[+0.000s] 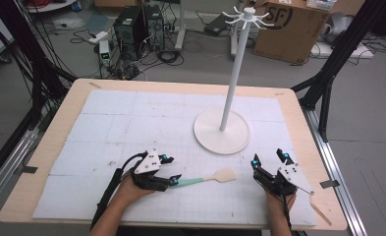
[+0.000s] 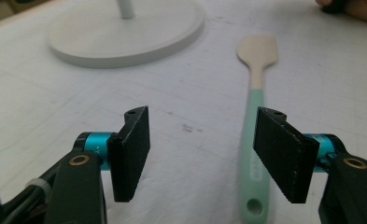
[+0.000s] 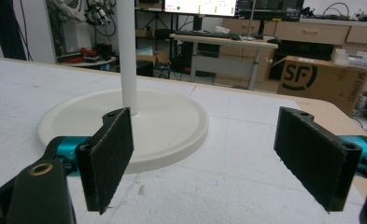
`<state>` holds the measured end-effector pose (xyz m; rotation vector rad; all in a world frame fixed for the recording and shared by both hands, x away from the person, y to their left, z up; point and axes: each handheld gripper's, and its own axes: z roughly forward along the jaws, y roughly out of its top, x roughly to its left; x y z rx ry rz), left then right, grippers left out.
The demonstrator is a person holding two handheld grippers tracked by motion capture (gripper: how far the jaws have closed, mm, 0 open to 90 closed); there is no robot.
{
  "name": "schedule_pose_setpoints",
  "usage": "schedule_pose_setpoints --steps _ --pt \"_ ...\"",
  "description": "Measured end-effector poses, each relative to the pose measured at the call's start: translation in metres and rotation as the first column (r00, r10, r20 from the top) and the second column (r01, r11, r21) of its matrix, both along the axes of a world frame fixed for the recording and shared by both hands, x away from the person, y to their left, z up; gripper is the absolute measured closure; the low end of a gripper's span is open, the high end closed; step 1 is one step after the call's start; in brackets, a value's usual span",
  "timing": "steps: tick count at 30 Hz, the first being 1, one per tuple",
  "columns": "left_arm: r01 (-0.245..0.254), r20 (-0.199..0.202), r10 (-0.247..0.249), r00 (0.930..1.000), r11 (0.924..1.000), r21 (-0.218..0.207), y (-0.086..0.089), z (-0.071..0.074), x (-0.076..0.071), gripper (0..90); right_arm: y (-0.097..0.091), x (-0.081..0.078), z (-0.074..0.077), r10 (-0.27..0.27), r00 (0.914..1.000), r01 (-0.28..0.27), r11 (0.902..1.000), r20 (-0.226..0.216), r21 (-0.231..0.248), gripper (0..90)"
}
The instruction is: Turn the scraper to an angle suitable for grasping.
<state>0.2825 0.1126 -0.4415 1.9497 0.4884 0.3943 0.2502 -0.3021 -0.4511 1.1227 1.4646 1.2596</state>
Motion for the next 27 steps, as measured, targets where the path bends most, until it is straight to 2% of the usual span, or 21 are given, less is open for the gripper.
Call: schedule_pose_setpoints --steps 2,4,6,8,9,10,12,13,14,16,17,19,21,24,25,27 --pt "-0.075 0.018 0.075 0.997 0.9972 -0.005 0.011 0.0 -0.002 35.1 0.0 0.0 0.0 -0.001 1.0 0.001 1.0 0.0 0.0 19.4" --pt "-0.142 0.031 0.142 0.9893 0.9898 -0.008 0.022 -0.001 -0.004 31.7 0.0 0.0 0.0 -0.002 1.0 0.002 1.0 0.002 -0.003 19.4" --pt "-0.218 0.034 0.219 0.9752 0.9755 -0.028 0.036 -0.001 -0.007 31.2 0.0 0.0 0.0 -0.003 1.0 0.003 1.0 0.001 -0.003 19.4" --pt "-0.265 0.04 0.267 0.9629 0.9631 -0.049 0.045 0.0 -0.01 30.9 0.001 0.0 0.0 -0.003 1.0 0.003 1.0 0.001 0.0 19.4" --pt "-0.293 0.051 0.296 0.9537 0.9543 -0.057 0.051 0.001 -0.012 30.8 0.001 0.0 0.0 -0.003 1.0 0.003 1.0 0.003 -0.002 19.4" --pt "-0.308 0.062 0.312 0.9481 0.9493 -0.06 0.055 0.001 -0.013 30.6 0.001 0.0 0.0 -0.003 1.0 0.003 1.0 0.001 -0.001 19.4" --pt "-0.368 0.085 0.373 0.924 0.9273 -0.07 0.064 0.002 -0.017 30.7 0.001 0.0 0.0 -0.002 1.0 0.002 1.0 0.002 -0.002 19.4" --pt "-0.401 0.09 0.406 0.9093 0.9134 -0.067 0.068 0.002 -0.017 30.9 0.001 0.0 0.0 -0.002 1.0 0.002 1.0 0.001 -0.003 19.4" --pt "-0.433 0.086 0.437 0.8954 0.8994 -0.061 0.072 0.002 -0.018 30.8 0.001 0.0 0.0 -0.002 1.0 0.002 1.0 0.001 -0.002 19.4" --pt "-0.477 0.073 0.481 0.8737 0.8765 -0.066 0.078 0.0 -0.018 30.9 0.001 0.0 0.0 0.0 1.0 0.0 1.0 -0.002 0.001 19.4" --pt "-0.504 0.064 0.508 0.8589 0.8608 -0.072 0.082 -0.001 -0.019 31.0 0.001 0.0 0.0 -0.001 1.0 0.001 1.0 0.002 -0.004 19.4" --pt "-0.534 0.056 0.539 0.8404 0.8412 -0.086 0.086 -0.001 -0.021 31.0 0.001 0.0 0.0 0.0 1.0 0.0 1.0 -0.002 0.0 19.3" --pt "-0.561 0.066 0.569 0.8198 0.821 -0.105 0.09 0.0 -0.023 30.8 0.001 0.0 0.0 0.001 1.0 -0.001 1.0 -0.002 -0.003 19.4" --pt "-0.618 0.082 0.629 0.7729 0.7759 -0.125 0.095 0.001 -0.026 31.0 0.001 0.0 0.0 0.003 1.0 -0.003 1.0 -0.001 -0.006 19.3" --pt "-0.632 0.08 0.643 0.7613 0.7638 -0.133 0.097 0.001 -0.026 31.1 0.001 0.0 0.0 0.003 1.0 -0.003 1.0 -0.001 -0.006 19.3" --pt "-0.652 0.074 0.665 0.7435 0.7449 -0.142 0.102 0.0 -0.026 31.1 0.001 0.0 0.0 0.003 1.0 -0.003 1.0 -0.001 -0.006 19.3"
